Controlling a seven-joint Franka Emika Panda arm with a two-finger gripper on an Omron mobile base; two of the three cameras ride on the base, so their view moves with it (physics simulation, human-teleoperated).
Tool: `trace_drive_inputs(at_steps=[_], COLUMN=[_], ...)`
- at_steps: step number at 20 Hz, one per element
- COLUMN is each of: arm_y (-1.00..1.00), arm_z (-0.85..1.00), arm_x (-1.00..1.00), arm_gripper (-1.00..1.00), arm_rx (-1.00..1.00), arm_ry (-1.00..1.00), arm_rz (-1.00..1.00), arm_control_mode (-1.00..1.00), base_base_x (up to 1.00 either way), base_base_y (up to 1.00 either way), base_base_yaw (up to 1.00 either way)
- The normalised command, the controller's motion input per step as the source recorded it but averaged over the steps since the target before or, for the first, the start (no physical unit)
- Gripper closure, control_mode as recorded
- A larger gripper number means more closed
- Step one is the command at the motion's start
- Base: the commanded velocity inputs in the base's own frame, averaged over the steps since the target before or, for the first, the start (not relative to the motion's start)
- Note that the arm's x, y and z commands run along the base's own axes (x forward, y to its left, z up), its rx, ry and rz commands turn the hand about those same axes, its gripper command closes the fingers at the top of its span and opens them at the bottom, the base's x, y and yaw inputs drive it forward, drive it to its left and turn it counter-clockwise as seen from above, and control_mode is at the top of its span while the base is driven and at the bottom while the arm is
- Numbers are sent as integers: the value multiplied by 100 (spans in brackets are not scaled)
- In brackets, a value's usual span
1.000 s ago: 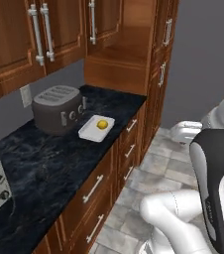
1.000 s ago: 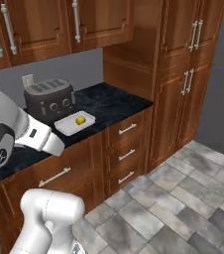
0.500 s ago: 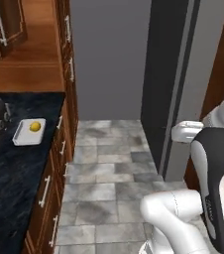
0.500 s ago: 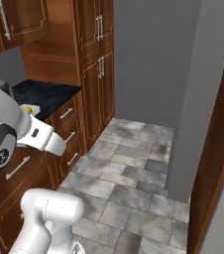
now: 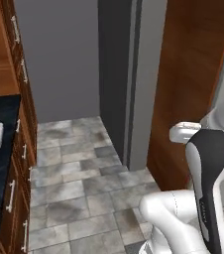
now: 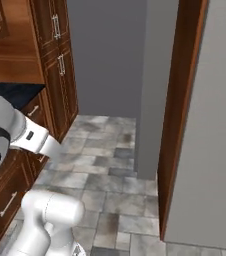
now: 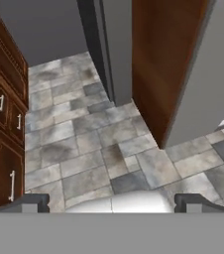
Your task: Take the potato and lemon out of the freezer and place them in the tupperware container on the counter. Then put the tupperware containing the vegetables back in the freezer.
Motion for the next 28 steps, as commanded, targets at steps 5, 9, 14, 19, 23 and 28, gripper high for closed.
trace_drive_inputs(at_steps=[5,9,14,19,23,28], arm_y=[0,0,0,0,0,0], arm_z=[0,0,0,0,0,0], arm_x=[0,0,0,0,0,0], arm_gripper=[-100,-100,-100,-100,-100,-100], arm_rx=[0,0,0,0,0,0], arm_ry=[0,0,0,0,0,0], arm_rz=[0,0,0,0,0,0], arm_control_mode=[100,100,100,100,100,100], base_base_x=[2,0,1,10,27,41], base_base_y=[-88,-92,-91,-92,-80,-71], base_base_yaw=[-3,-4,-4,-2,0,0])
